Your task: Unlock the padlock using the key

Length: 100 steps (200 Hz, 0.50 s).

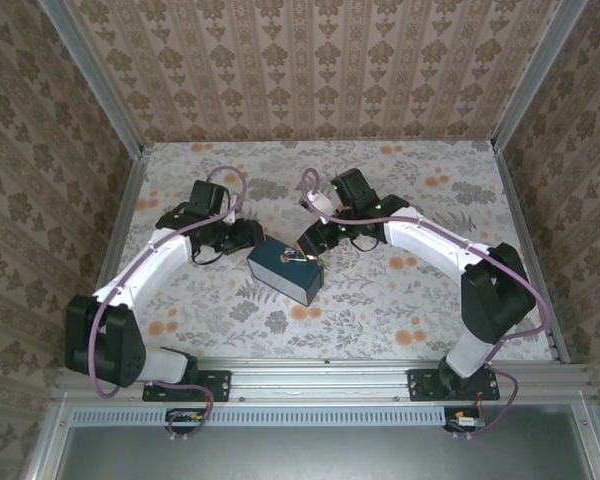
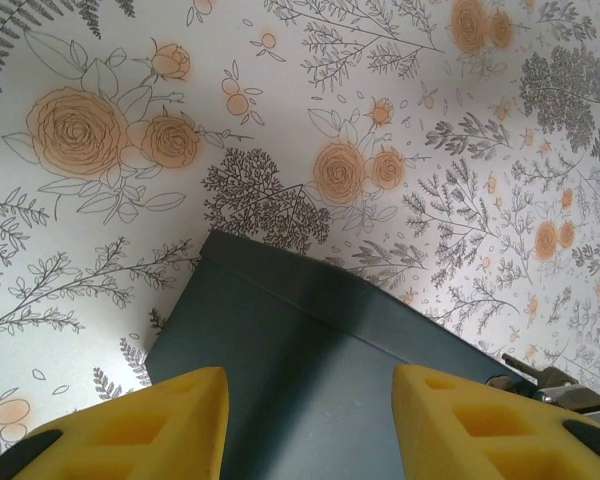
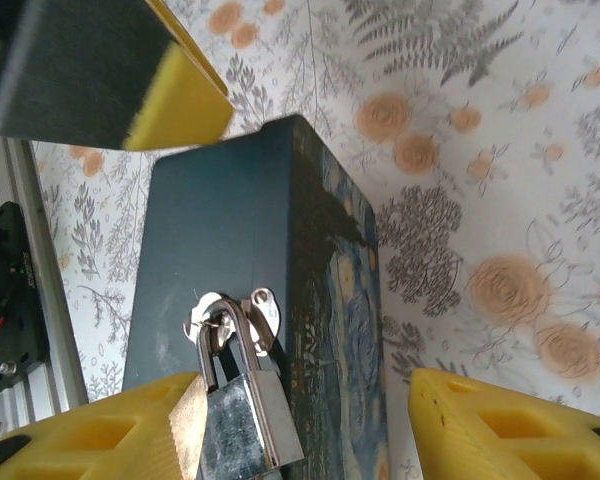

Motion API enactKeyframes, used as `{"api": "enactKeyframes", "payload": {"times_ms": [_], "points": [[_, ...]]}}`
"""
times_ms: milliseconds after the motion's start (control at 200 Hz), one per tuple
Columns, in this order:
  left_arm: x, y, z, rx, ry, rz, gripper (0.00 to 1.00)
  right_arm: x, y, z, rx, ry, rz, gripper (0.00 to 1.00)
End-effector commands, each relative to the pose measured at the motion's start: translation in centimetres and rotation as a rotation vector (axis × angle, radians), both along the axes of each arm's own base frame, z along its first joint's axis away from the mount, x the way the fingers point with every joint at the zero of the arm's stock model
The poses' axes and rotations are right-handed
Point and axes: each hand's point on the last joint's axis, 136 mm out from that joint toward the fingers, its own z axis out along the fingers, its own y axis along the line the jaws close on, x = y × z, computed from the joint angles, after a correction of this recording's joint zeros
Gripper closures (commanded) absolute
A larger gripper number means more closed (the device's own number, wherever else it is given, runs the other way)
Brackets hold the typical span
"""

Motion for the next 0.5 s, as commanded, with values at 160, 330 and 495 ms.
{"api": "enactKeyframes", "payload": {"times_ms": [160, 330, 495], "points": [[-0.8, 0.2, 0.4, -0.002, -0.012, 0.005, 0.53, -1.9, 0.3, 0.1, 0.044, 0.096, 0.026, 0.47], [-0.9, 0.1, 0.4, -0.005, -0.012, 0.007, 0.52, -2.9, -0.1, -0.4, 0.032, 0.114, 0.035, 0.47], [-0.8, 0.1, 0.5, -0.011, -0.016, 0.013, 0.53, -3.3, -0.4, -0.9, 0.012, 0.109, 0.037, 0.47]]}}
